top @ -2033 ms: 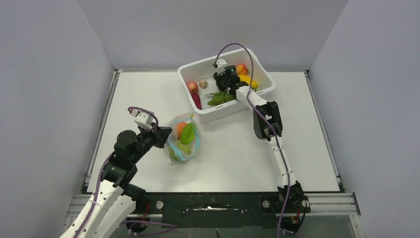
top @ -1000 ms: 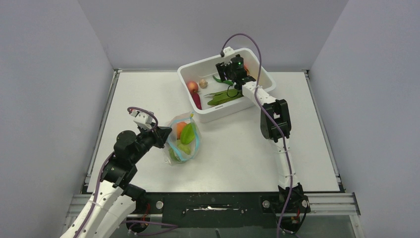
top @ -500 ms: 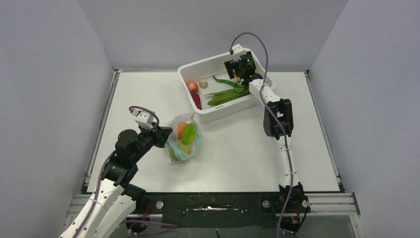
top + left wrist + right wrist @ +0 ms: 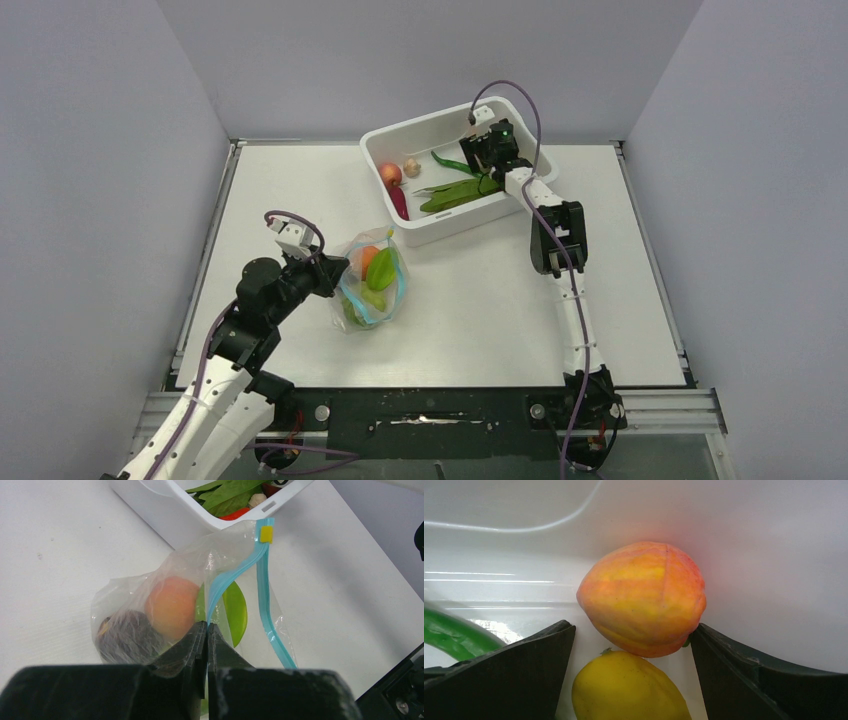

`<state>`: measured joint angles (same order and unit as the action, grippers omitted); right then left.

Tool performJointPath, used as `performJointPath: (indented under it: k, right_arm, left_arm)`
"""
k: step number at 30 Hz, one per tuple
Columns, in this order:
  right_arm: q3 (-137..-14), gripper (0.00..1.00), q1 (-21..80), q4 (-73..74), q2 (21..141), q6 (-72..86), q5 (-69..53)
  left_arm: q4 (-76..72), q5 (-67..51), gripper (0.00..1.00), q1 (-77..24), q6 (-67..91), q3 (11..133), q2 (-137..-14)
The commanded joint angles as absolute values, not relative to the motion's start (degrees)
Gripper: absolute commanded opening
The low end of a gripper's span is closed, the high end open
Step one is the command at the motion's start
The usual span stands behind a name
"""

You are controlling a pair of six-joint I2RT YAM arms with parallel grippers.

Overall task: Place the food in the zip-top bag and seal the zipper
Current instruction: Pick up the fake fruit from the bin.

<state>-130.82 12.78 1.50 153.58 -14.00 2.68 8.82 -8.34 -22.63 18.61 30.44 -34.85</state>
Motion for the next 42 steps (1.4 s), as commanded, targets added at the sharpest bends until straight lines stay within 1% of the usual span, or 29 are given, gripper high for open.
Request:
performJointPath:
  k: [1,5,13,23,36,42]
  right_arm:
    - [-132.82,0.72,12.57,-2.55,152.79,-14.18,0.87]
    - [-130.83,0.62,12.57,-4.05,151.58,-13.9,1.01]
    - [-124.52,0.5,13.23,-6.5,146.3,-12.31,0.52]
    - [-119.36,0.4,15.56,-7.48,140.17,-12.46,-0.76]
    - [-112.6,0.33,16.2,-6.98,131.53,-10.02,-2.23]
    - [-109.65,0.32,16.66,-6.31,127.22,-8.62,-2.9]
  left_arm:
    - [6.19,-8.17,0.0,-22.24,18.37,30.76,-35.22]
    - [6.24,-8.07,0.0,-22.24,18.37,30.86,-35.18]
    - [6.15,-8.1,0.0,-22.23,18.46,30.87,-35.06]
    - [6.41,-7.69,0.0,-22.24,18.46,30.67,-33.36]
    - [6.59,-7.98,0.0,-22.13,18.11,30.86,-32.51]
    - [6.24,-7.87,0.0,-22.15,18.11,30.58,-31.55]
